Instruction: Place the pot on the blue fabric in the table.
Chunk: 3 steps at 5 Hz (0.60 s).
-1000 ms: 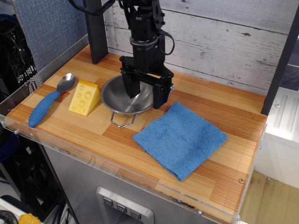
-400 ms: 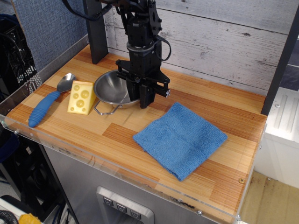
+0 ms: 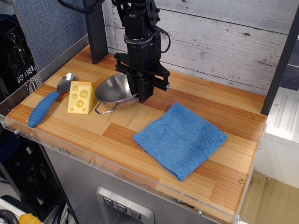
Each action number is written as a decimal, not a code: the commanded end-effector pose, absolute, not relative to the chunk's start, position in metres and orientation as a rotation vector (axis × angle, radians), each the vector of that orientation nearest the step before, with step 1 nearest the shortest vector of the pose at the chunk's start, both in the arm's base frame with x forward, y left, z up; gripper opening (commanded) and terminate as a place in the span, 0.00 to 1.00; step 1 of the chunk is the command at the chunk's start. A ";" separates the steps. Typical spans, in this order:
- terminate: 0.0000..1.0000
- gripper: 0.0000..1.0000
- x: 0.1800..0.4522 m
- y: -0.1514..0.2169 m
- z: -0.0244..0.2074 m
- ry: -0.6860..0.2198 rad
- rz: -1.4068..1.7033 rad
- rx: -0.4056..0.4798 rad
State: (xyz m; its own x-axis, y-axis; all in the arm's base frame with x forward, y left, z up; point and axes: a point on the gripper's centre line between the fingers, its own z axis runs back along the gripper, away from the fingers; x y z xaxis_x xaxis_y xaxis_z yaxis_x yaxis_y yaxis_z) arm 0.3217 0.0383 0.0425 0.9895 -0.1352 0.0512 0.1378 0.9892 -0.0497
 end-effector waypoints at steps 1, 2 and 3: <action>0.00 0.00 0.301 0.034 0.107 -0.142 -0.165 -0.085; 0.00 0.00 0.283 0.008 0.115 -0.146 -0.265 -0.142; 0.00 0.00 0.264 -0.016 0.109 -0.157 -0.349 -0.098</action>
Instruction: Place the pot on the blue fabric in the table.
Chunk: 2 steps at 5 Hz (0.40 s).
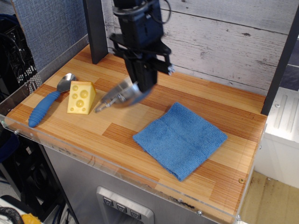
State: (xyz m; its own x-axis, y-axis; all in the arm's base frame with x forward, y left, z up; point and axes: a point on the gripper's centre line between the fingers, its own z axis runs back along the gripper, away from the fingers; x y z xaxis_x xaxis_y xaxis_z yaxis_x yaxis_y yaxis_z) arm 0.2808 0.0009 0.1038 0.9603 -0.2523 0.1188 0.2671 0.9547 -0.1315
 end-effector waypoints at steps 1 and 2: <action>0.00 0.00 0.250 -0.032 0.094 -0.128 -0.396 -0.139; 0.00 0.00 0.246 -0.043 0.079 -0.111 -0.407 -0.121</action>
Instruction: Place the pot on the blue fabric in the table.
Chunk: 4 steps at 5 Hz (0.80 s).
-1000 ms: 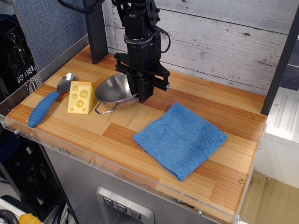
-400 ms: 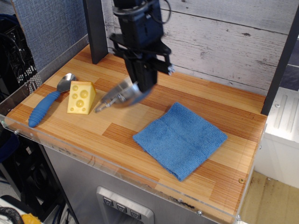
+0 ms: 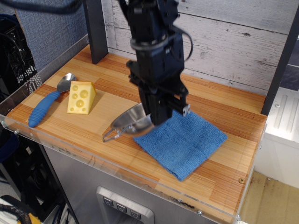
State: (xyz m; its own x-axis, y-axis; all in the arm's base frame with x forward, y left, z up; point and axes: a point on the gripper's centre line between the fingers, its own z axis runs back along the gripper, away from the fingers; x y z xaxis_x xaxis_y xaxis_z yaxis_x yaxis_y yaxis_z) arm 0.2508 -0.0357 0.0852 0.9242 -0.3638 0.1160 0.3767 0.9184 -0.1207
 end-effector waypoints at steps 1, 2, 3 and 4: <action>0.00 0.00 0.249 -0.049 0.065 -0.089 -0.409 -0.127; 0.00 0.00 0.258 -0.058 0.051 -0.087 -0.398 -0.135; 0.00 0.00 0.276 -0.069 0.041 -0.084 -0.383 -0.150; 0.00 0.00 0.290 -0.075 0.047 -0.106 -0.379 -0.157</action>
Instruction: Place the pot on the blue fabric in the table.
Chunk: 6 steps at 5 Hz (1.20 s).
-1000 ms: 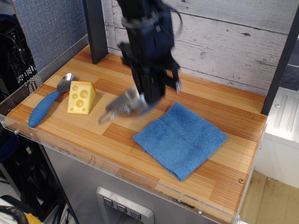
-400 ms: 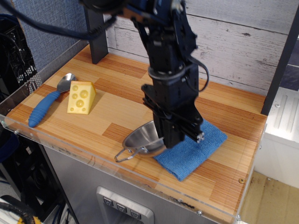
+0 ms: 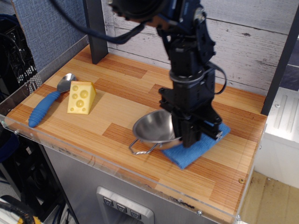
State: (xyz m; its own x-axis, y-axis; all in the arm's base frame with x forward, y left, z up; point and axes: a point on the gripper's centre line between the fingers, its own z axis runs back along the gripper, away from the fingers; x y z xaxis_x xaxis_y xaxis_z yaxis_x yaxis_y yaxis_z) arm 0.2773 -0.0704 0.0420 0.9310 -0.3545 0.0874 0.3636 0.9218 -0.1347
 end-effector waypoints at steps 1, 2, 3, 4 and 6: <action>0.00 0.00 0.293 -0.075 0.036 -0.072 -0.374 -0.160; 0.00 0.00 0.288 -0.067 0.015 0.023 -0.354 -0.180; 0.00 0.00 0.288 -0.058 0.025 0.003 -0.331 -0.167; 0.00 0.00 0.291 -0.043 0.066 -0.071 -0.299 -0.168; 0.00 0.00 0.310 -0.040 0.130 -0.184 -0.295 -0.235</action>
